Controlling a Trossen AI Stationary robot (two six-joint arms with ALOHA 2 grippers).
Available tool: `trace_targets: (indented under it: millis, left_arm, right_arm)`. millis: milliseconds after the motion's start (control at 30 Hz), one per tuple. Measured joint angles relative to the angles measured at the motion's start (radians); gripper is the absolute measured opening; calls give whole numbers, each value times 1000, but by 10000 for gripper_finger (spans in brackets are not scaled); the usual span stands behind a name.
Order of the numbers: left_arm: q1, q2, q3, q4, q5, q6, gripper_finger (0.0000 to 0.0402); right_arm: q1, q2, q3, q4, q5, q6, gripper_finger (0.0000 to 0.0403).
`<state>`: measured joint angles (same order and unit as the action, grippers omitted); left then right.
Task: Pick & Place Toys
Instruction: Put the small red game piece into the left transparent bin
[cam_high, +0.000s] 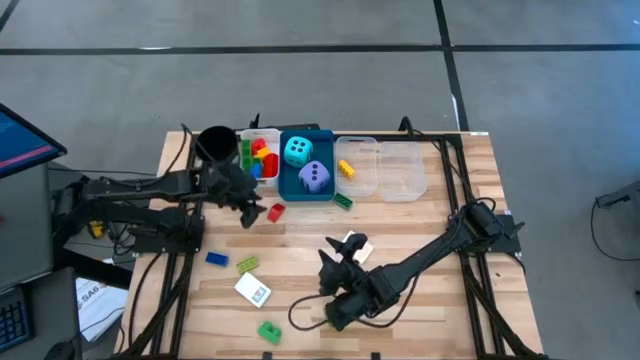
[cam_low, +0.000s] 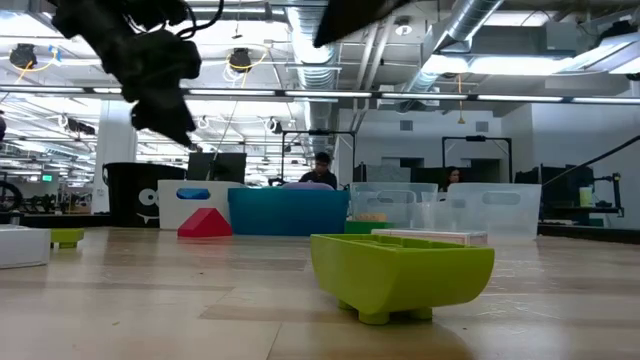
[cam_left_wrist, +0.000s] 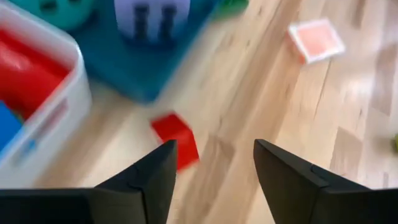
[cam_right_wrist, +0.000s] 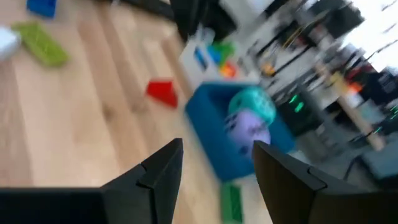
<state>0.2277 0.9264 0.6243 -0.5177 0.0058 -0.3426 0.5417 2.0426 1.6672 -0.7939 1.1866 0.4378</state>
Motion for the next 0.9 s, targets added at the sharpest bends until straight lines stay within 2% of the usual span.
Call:
trace_targets:
  millis: [100,200,433,500,667,900]
  left_arm:
    - [-89,0,0,-47,-39,-67,208]
    - [-180,0,0,-64,-101,-146,210]
    - [-369,65,0,-14,-360,-239,210]
    - [-399,108,0,28,-403,-247,210]
    - [-432,242,0,131,-411,-241,210]
    - [-423,390,0,133,-423,-222,210]
  right_arm:
    - [-8,0,-4,-114,-72,138,189]
    - [-15,0,-9,-188,-83,229,189]
    - [-18,0,-9,-232,-82,343,189]
    - [-20,11,-8,-247,-78,378,189]
    - [-35,74,-9,-356,-26,503,189]
    - [-58,176,-10,-426,30,595,189]
